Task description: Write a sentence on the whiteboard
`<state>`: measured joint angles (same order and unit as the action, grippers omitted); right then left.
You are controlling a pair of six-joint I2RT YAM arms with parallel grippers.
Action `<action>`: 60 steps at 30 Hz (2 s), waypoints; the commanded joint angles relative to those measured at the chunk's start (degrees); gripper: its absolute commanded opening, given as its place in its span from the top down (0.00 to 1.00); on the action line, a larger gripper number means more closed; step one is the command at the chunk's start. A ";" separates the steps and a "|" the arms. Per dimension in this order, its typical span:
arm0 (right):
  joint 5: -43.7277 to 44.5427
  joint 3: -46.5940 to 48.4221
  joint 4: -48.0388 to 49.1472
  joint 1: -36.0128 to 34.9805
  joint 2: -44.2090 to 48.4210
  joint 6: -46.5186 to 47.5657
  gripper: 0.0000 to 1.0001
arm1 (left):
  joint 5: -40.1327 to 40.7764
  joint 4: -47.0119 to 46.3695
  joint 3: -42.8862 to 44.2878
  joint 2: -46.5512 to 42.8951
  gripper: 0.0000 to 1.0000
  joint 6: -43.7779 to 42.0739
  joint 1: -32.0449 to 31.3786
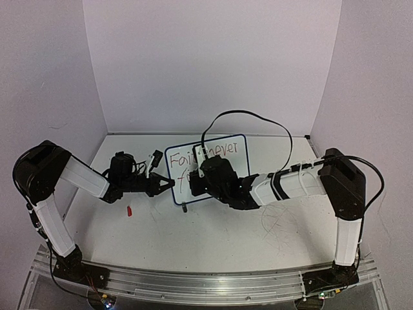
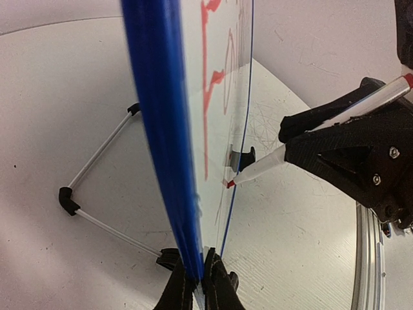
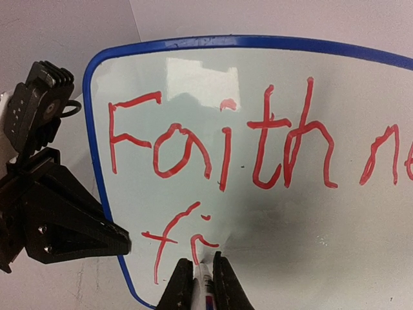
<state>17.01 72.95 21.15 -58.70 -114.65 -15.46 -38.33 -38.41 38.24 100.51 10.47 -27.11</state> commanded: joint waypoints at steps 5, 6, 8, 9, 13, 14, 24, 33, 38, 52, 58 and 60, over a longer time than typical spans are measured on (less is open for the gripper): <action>5.30 1.93 1.70 2.27 0.61 1.13 1.00 | 4.31 2.99 0.92 -0.05 1.00 -2.91 -0.13; 5.35 2.00 1.82 2.32 0.63 1.21 1.00 | 4.34 3.00 0.93 -0.01 1.00 -2.91 -0.13; 5.53 2.20 2.04 2.41 0.66 1.37 1.00 | 4.40 3.03 0.93 0.02 1.00 -2.94 -0.13; 5.57 2.28 2.13 2.52 0.70 1.44 1.00 | 4.40 3.00 0.91 0.04 1.00 -2.98 -0.13; 5.69 2.57 2.43 2.64 0.90 1.72 1.00 | 4.40 3.02 0.97 0.19 1.00 -3.00 -0.13; 5.69 2.65 2.48 2.69 0.94 1.77 1.00 | 4.38 3.01 0.98 0.24 1.00 -3.00 -0.13; 5.90 2.91 2.67 2.96 1.06 1.92 1.00 | 4.39 3.08 0.97 0.30 1.00 -3.09 -0.13; 6.39 3.48 3.01 3.10 1.27 2.51 1.00 | 4.52 3.17 1.05 0.30 1.00 -3.17 -0.15; 6.66 3.45 3.02 3.22 1.39 2.72 1.00 | 4.49 3.17 1.11 0.38 1.00 -3.18 -0.13; 5.91 3.17 3.11 3.86 2.08 3.39 1.00 | 4.33 3.27 1.31 0.64 1.00 -3.18 -0.22; 5.01 2.82 3.06 3.87 1.90 2.88 1.00 | 4.48 3.29 1.27 0.53 1.00 -3.25 -0.31; 4.20 2.67 2.79 3.89 1.68 2.58 1.00 | 4.51 3.36 1.27 0.48 1.00 -3.27 -0.31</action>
<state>18.49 74.26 22.22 -57.43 -114.52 -13.27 -37.30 -37.91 38.68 100.53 10.48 -27.22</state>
